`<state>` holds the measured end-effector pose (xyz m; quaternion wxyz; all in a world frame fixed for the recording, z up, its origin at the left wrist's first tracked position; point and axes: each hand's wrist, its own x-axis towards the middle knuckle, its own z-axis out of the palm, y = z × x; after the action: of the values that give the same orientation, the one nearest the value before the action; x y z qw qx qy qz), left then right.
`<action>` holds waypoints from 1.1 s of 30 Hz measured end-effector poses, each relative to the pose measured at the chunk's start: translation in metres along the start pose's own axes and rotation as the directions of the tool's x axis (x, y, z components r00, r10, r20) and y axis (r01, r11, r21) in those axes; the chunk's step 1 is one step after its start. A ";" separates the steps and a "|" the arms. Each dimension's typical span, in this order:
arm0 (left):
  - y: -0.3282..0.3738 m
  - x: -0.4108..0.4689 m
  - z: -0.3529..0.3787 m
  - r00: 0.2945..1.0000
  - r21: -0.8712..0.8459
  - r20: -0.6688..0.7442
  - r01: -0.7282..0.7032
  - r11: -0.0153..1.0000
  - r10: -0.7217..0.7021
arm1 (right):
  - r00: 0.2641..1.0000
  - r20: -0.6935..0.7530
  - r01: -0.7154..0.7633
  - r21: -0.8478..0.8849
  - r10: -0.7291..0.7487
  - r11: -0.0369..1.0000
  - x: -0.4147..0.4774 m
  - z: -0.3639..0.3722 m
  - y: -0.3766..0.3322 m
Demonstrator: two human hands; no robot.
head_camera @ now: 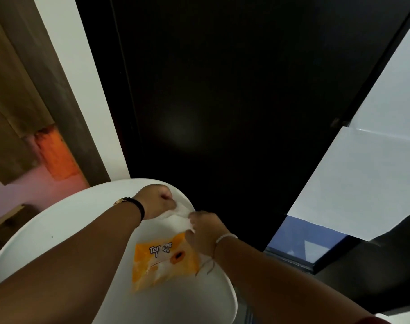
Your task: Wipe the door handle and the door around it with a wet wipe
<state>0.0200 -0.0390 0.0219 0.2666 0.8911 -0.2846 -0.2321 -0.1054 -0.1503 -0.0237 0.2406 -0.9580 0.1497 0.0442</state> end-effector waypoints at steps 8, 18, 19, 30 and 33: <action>0.066 0.002 0.015 0.985 -0.083 0.122 -0.115 0.990 0.125 | 0.939 -0.256 -0.103 0.428 0.230 0.898 -0.019 -0.061 0.014; 0.151 0.007 0.035 0.935 -0.040 0.262 -0.237 0.971 0.239 | 0.896 -0.381 -0.083 0.364 0.230 0.928 -0.074 -0.125 0.076; 0.161 0.006 0.039 0.931 -0.043 0.261 -0.254 0.966 0.256 | 0.885 -0.398 -0.085 0.374 0.242 0.924 -0.080 -0.129 0.084; 0.297 -0.012 0.122 0.824 -0.125 0.358 -0.424 0.897 0.439 | 0.796 -0.468 -0.145 0.468 0.384 0.872 -0.181 -0.187 0.194; 0.340 -0.020 0.142 0.782 -0.087 0.359 -0.516 0.852 0.510 | 0.776 -0.492 -0.130 0.488 0.394 0.863 -0.206 -0.204 0.213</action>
<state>-0.2054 -0.3120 0.1274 0.2540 0.7223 -0.5628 -0.3115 -0.3647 -0.3715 0.0931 0.3786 -0.8174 0.3566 -0.2478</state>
